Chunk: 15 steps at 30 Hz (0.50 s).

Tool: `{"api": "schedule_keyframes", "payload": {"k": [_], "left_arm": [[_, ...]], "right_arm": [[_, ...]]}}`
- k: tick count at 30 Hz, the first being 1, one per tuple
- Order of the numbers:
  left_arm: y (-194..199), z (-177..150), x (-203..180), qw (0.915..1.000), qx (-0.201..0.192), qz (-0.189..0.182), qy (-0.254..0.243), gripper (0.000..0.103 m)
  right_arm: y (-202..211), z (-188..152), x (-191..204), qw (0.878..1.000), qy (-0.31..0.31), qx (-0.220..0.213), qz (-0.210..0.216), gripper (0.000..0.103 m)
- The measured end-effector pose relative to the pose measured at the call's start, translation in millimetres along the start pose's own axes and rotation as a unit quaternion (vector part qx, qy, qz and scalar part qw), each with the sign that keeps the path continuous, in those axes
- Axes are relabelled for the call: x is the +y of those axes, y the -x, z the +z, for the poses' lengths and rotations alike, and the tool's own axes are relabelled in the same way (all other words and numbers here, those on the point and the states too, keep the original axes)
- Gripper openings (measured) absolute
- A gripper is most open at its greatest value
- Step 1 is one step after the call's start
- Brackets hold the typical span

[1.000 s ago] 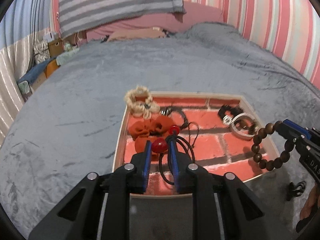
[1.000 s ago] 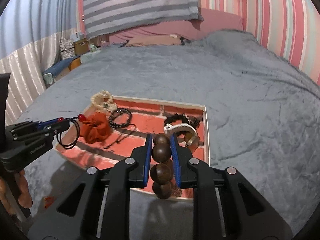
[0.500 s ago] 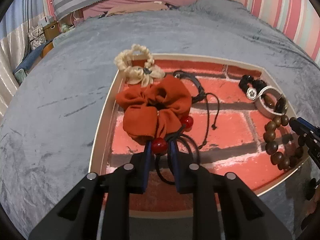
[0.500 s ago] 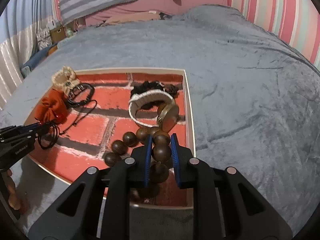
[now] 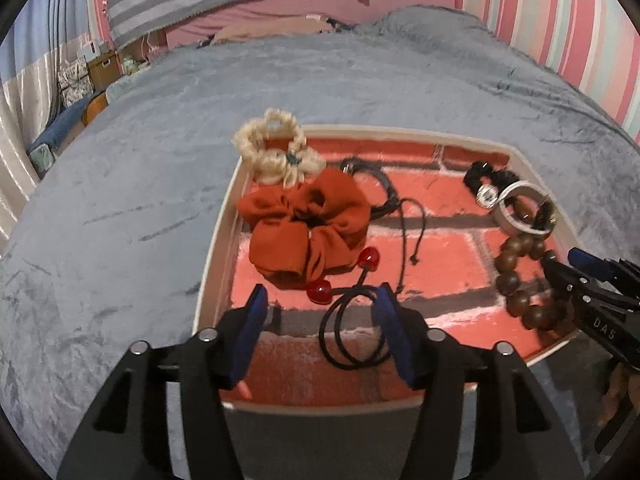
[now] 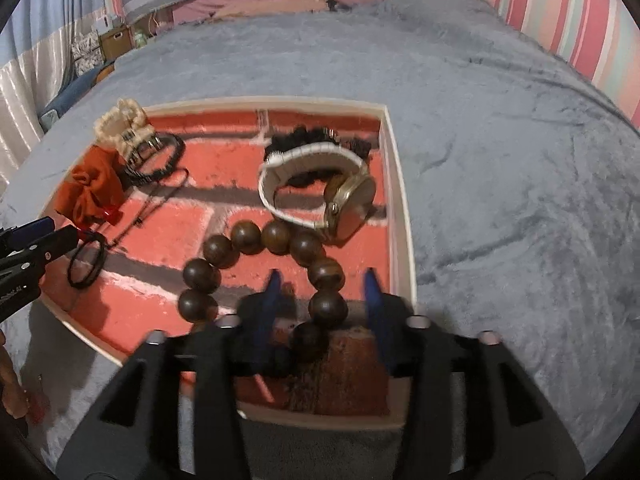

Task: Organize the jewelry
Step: 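Carry the cord and bead bracelet into the tray and open both tools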

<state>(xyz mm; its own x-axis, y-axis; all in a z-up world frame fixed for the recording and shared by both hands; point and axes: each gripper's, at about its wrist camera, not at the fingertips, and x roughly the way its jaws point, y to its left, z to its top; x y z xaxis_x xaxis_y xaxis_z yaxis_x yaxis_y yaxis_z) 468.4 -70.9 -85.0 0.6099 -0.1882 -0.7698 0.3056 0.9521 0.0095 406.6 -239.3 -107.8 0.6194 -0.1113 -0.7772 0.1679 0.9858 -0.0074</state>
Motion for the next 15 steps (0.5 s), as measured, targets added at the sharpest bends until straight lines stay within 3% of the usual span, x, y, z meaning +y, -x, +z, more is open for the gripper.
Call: {"api": "schedule_keyframes", "payload": {"k": [5, 7, 9, 15], "left_arm": [[44, 4, 2, 0.9991, -0.041, -0.001, 0.008, 0.078], [67, 0, 5, 0.9979, -0.064, 0.006, 0.012, 0.084], [87, -6, 9, 0.9966, -0.08, 0.006, 0.02, 0.091], [131, -31, 17, 0.9938, -0.104, -0.007, 0.04, 0.096]], "right_arm": [[44, 6, -12, 0.999, -0.012, -0.045, 0.003, 0.083], [67, 3, -21, 0.997, -0.018, -0.07, -0.006, 0.097], [88, -3, -31, 0.995, -0.026, -0.091, -0.005, 0.099], [124, -31, -54, 0.993, -0.021, -0.11, -0.026, 0.099]]}}
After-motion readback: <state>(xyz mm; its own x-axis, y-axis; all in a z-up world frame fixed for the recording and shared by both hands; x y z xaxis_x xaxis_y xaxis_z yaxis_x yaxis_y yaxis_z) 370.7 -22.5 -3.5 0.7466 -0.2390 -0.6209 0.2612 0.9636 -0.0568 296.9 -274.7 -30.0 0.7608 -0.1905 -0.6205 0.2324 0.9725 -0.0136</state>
